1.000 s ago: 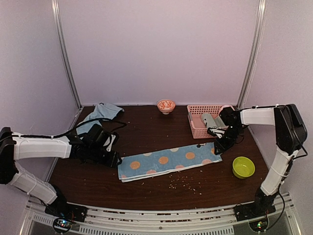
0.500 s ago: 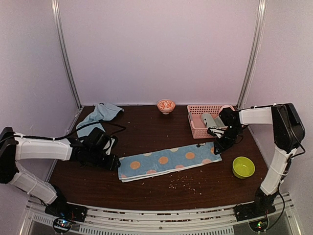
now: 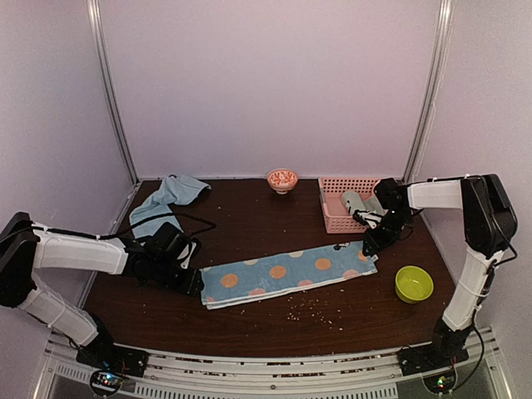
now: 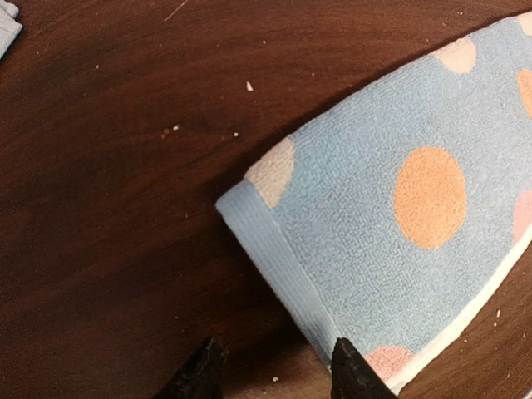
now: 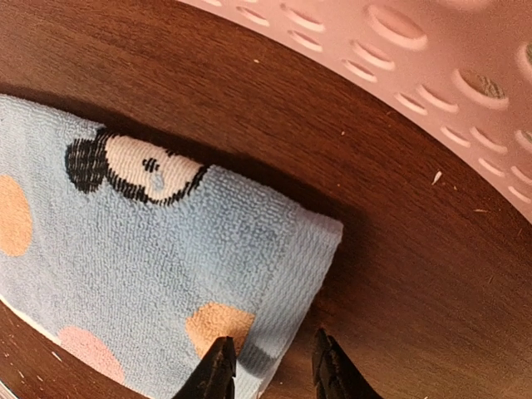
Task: Roll the towels
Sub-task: Pick up the towel from the center of the board.
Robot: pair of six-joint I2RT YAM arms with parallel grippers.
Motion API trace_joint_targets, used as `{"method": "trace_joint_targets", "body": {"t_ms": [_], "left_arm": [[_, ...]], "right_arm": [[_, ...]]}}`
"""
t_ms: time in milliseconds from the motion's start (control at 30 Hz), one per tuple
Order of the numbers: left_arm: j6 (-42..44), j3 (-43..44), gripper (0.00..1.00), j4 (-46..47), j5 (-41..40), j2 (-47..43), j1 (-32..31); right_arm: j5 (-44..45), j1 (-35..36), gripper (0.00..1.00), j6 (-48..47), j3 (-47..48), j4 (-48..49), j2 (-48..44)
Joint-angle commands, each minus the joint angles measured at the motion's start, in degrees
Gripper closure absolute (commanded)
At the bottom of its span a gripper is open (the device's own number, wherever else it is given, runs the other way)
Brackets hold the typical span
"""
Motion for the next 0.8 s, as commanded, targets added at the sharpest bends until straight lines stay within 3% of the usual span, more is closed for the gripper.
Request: {"method": "trace_joint_targets", "body": {"t_ms": [0,267,433,767], "left_arm": [[-0.11,-0.77,0.56,1.73,-0.02,-0.06,0.10],[-0.01,-0.41,0.56,1.59,-0.66,0.27,0.12],[-0.04,-0.35,0.55,2.37,-0.19,0.99,0.12],[0.16,-0.18,0.56,1.97,-0.21,1.07,0.07]], "right_arm": [[0.53,-0.19,0.67,-0.35,-0.97,-1.18,1.19],[-2.38,-0.21,0.69,-2.94,-2.53,-2.27,-4.02],[-2.01,-0.19,0.65,-2.72,-4.90,2.27,-10.40],[-2.92,-0.17,0.68,-1.10,-7.69,5.20,-7.07]]}}
